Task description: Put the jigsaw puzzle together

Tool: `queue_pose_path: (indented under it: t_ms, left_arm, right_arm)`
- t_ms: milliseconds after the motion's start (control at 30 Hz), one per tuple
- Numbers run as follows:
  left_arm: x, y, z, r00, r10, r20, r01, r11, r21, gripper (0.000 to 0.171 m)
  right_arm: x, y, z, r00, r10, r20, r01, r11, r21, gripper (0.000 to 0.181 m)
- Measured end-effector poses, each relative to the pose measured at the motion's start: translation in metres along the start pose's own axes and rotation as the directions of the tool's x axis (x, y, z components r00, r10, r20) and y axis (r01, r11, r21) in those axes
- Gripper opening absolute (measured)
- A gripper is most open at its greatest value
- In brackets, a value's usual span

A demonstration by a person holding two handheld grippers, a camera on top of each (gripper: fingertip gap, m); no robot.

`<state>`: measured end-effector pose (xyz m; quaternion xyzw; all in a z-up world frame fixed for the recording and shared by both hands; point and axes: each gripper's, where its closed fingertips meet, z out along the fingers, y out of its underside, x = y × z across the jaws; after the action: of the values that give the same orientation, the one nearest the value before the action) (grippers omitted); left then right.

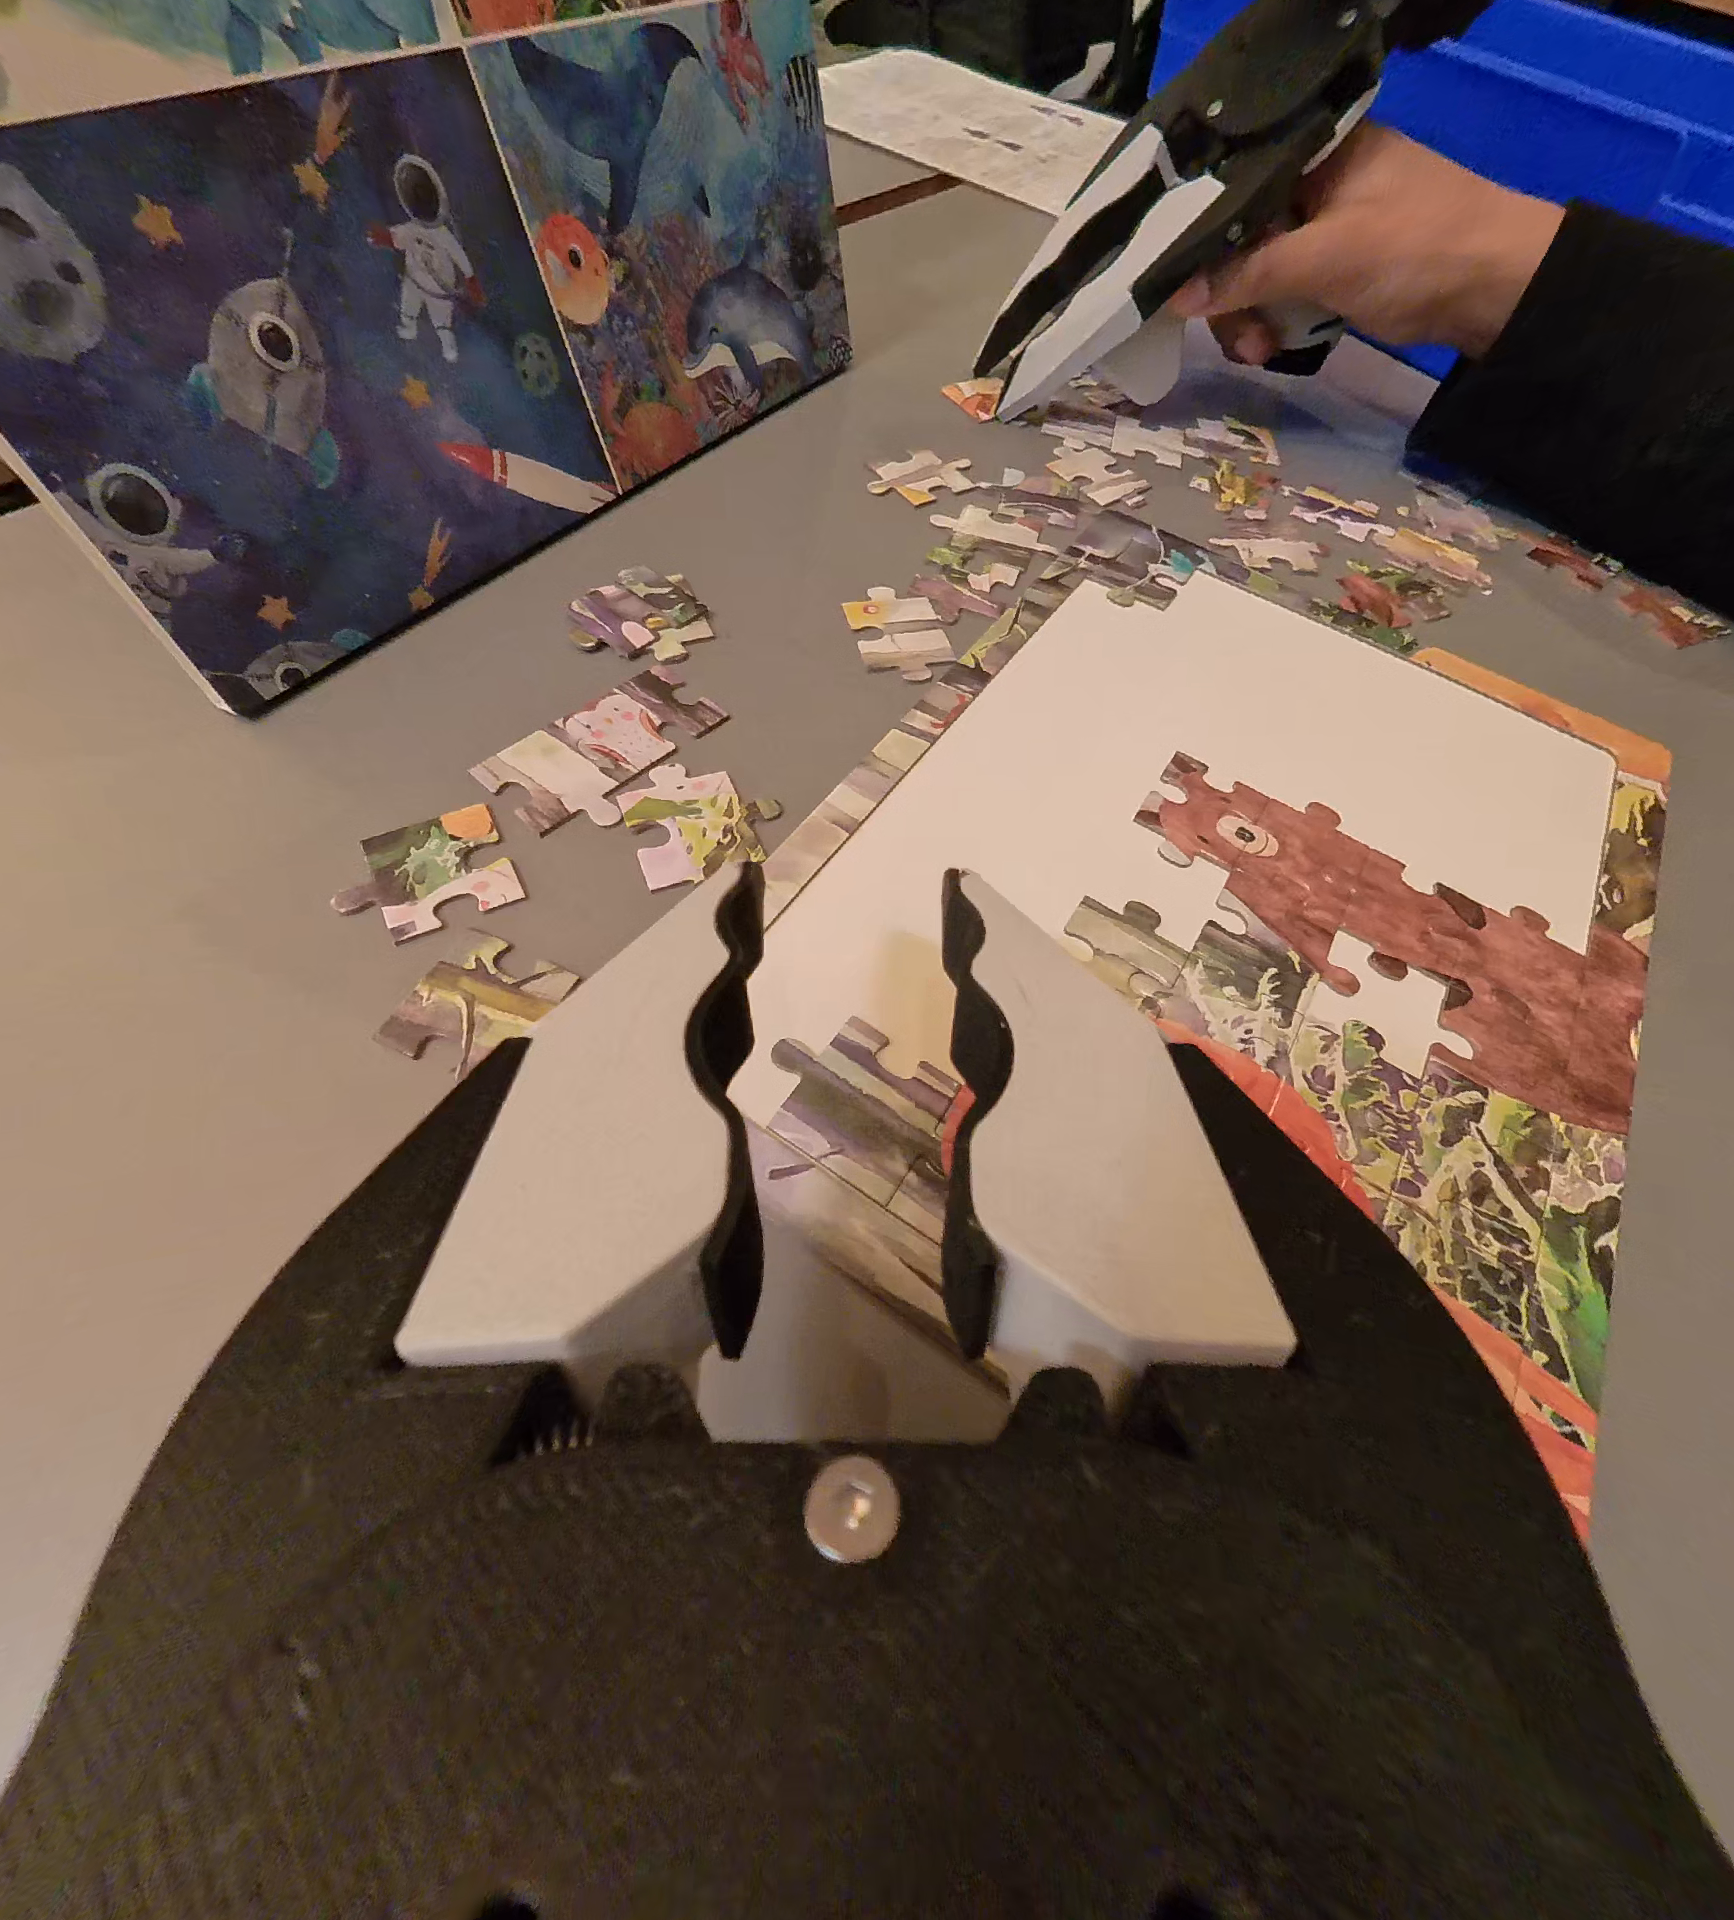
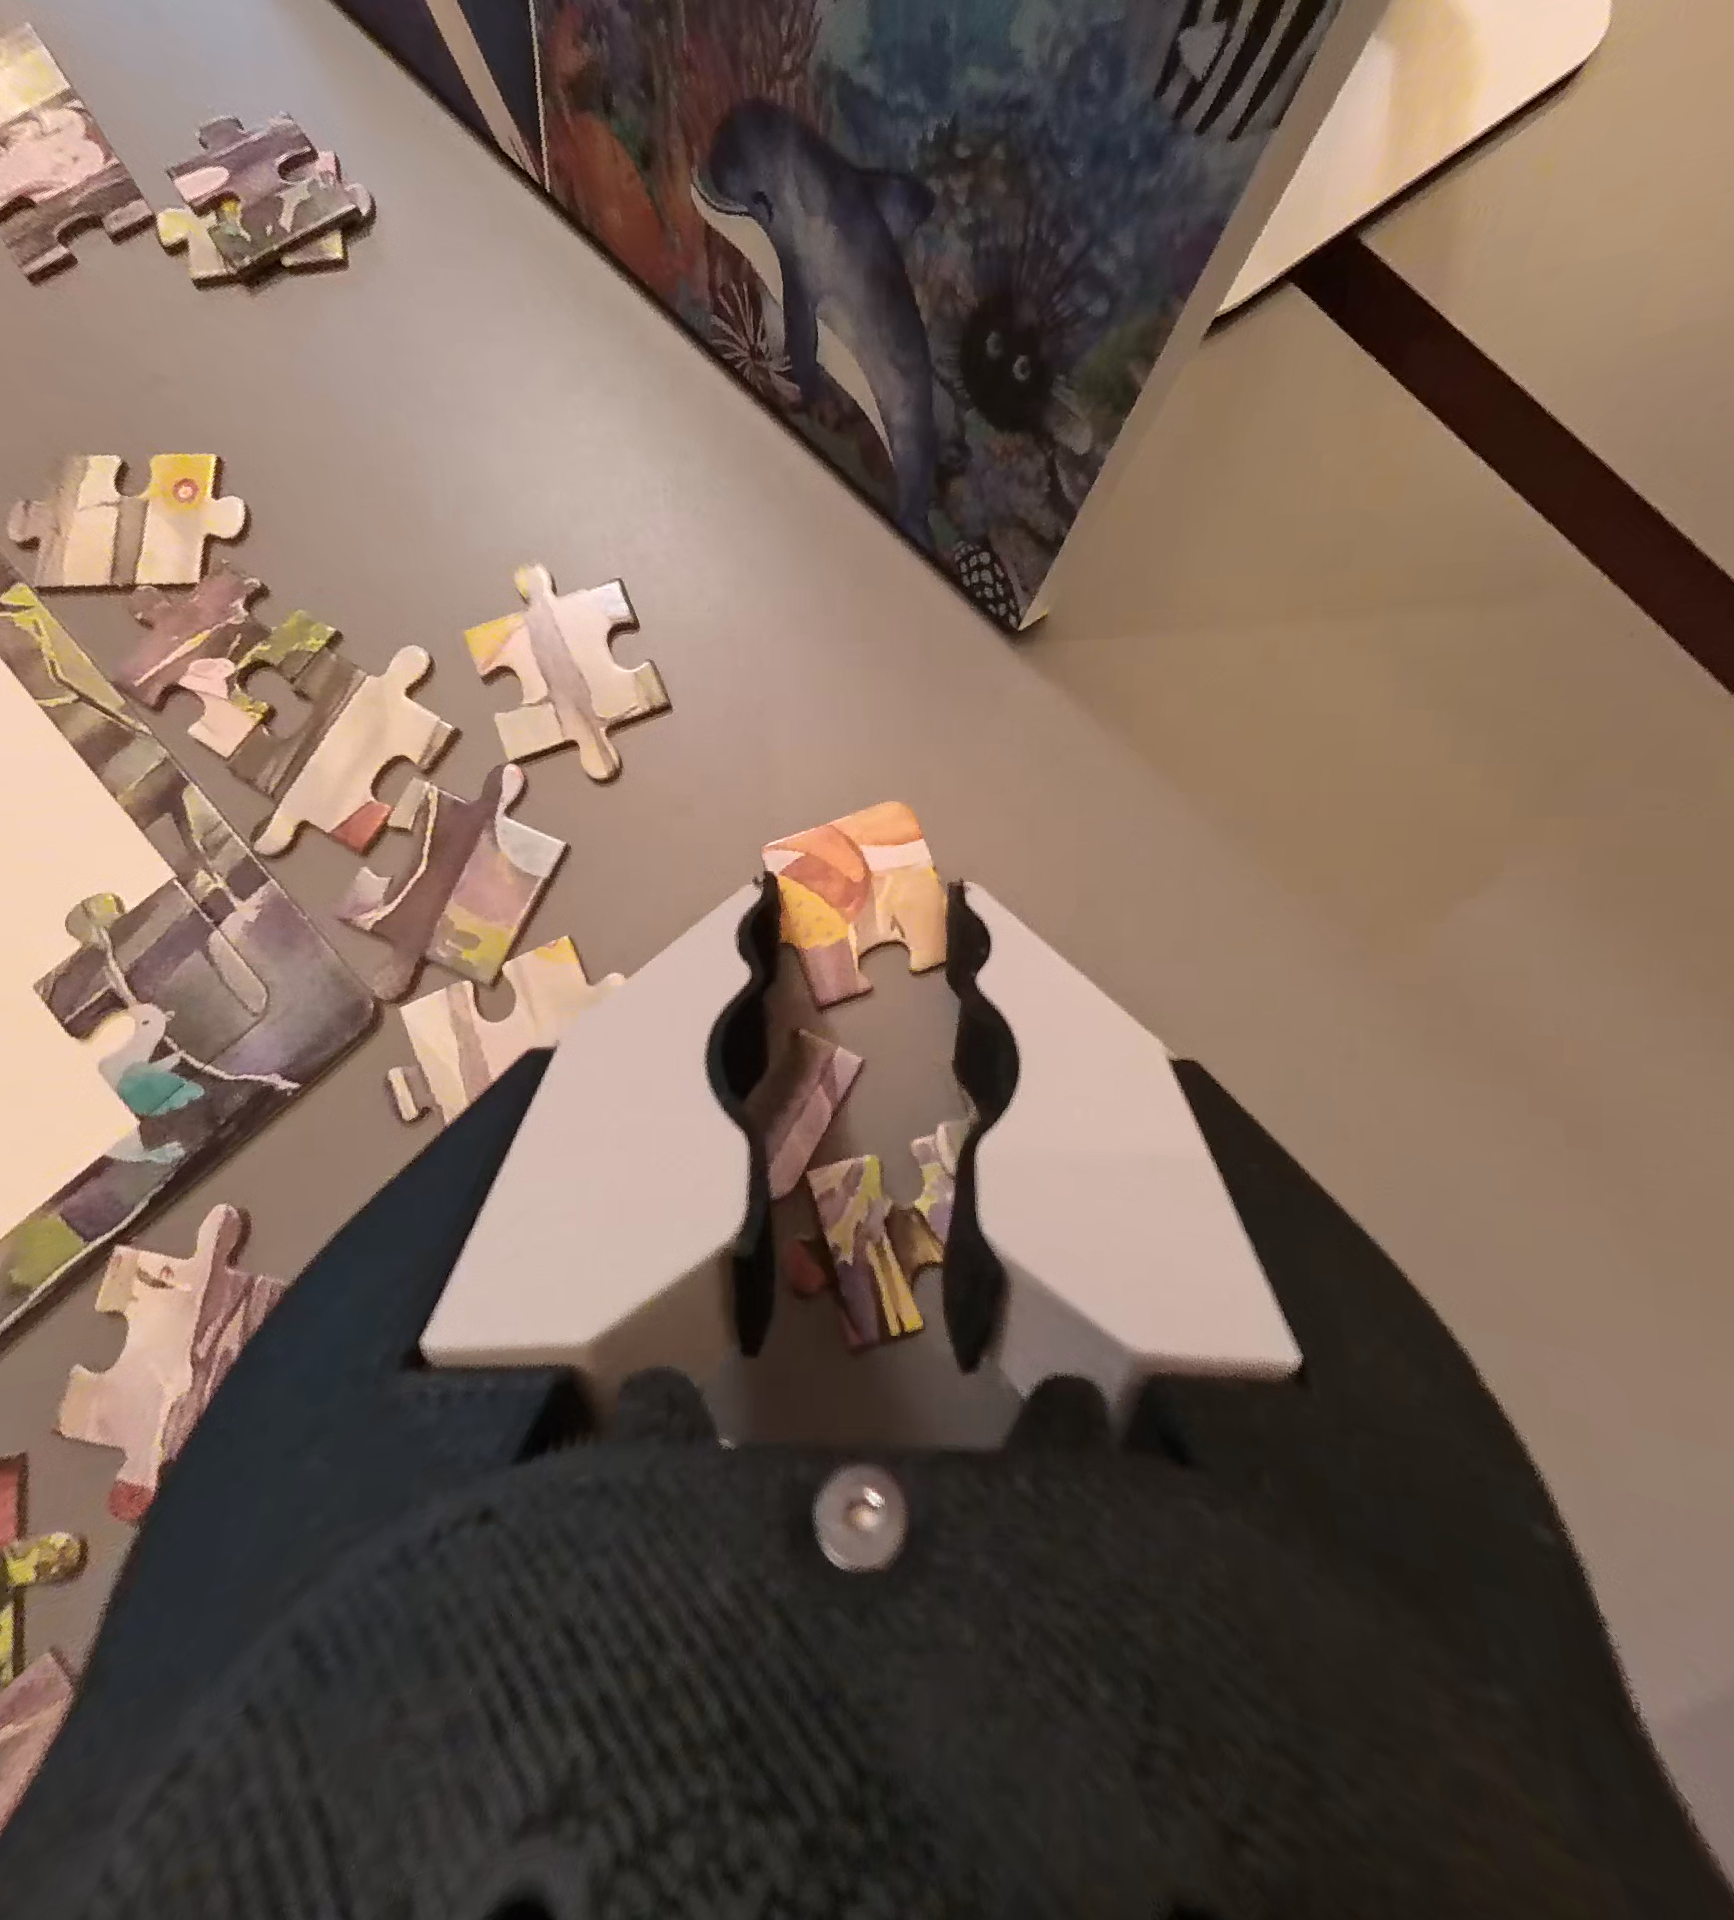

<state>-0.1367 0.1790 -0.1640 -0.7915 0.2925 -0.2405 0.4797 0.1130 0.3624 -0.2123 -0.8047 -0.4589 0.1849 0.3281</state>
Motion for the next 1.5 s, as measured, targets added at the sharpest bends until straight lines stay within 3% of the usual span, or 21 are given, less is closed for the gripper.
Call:
queue_pose_path:
  t_ms: [267, 300, 333, 433, 500, 600, 700, 800, 967, 1067, 1167, 1300, 1500]
  left_arm:
    - [0.002, 0.0, 0.0, 1.0, 0.021, -0.002, -0.021, 1.0, -0.003, 0.033]
    - [0.003, 0.0, 0.0, 1.0, 0.023, -0.002, -0.023, 1.0, -0.003, 0.033]
    - [0.003, 0.0, 0.0, 1.0, 0.024, -0.002, -0.024, 1.0, -0.003, 0.033]
    - [0.004, -0.002, -0.001, 1.0, 0.021, -0.008, -0.021, 1.0, 0.007, 0.033]
    - [0.008, -0.005, -0.001, 1.0, 0.016, -0.022, -0.015, 1.0, 0.023, 0.033]
    - [0.012, -0.007, 0.0, 0.999, 0.027, -0.024, -0.026, 0.999, 0.029, 0.033]
    - [0.015, -0.008, 0.001, 0.999, 0.041, -0.024, -0.04, 0.999, 0.028, 0.033]
    - [0.017, -0.008, 0.001, 0.998, 0.052, -0.023, -0.051, 0.998, 0.025, 0.033]
    - [0.015, -0.01, -0.002, 0.999, 0.051, -0.017, -0.05, 0.998, 0.036, 0.033]
    - [0.015, -0.011, -0.003, 0.999, 0.043, -0.023, -0.042, 0.998, 0.042, 0.033]
    - [0.015, -0.01, -0.003, 0.999, 0.041, -0.029, -0.04, 0.999, 0.037, 0.033]
    - [0.016, -0.008, -0.002, 0.998, 0.046, -0.032, -0.045, 0.999, 0.028, 0.033]
    - [0.014, -0.005, -0.001, 0.999, 0.034, -0.038, -0.034, 0.999, 0.02, 0.033]
  right_arm:
    - [-0.009, -0.005, 0.0, 1.0, 0.001, 0.026, -0.002, 1.0, 0.021, 0.03]
    - [-0.012, -0.007, -0.002, 0.999, 0.001, 0.041, -0.002, 0.999, 0.034, 0.01]
    - [-0.016, -0.012, -0.004, 0.999, -0.001, 0.054, -0.002, 0.998, 0.055, 0.007]
    - [-0.032, -0.024, -0.013, 0.995, -0.005, 0.097, -0.004, 0.996, 0.093, 0.014]
    - [-0.034, -0.027, -0.019, 0.998, -0.044, 0.047, 0.039, 0.995, 0.09, 0.014]
    - [-0.008, -0.03, -0.029, 0.991, -0.066, -0.117, 0.079, 0.992, 0.103, 0.014]
    - [0.026, -0.02, -0.027, 0.982, 0.036, -0.183, -0.014, 0.993, 0.121, 0.033]
    - [0.026, -0.001, -0.012, 0.985, 0.161, -0.063, -0.156, 0.985, 0.07, 0.046]
    - [0.002, 0.006, -0.01, 0.987, 0.158, 0.026, -0.159, 0.987, 0.023, 0.043]
    - [-0.045, 0.001, -0.014, 0.943, 0.192, 0.272, -0.193, 0.981, -0.024, 0.039]
    - [-0.074, -0.029, -0.024, 0.88, 0.156, 0.449, -0.218, 0.972, 0.091, 0.037]
    - [-0.036, -0.038, -0.024, 0.971, 0.069, 0.231, -0.115, 0.975, 0.191, 0.039]
    - [-0.028, -0.02, -0.005, 0.996, -0.041, 0.081, 0.033, 0.995, 0.097, 0.041]
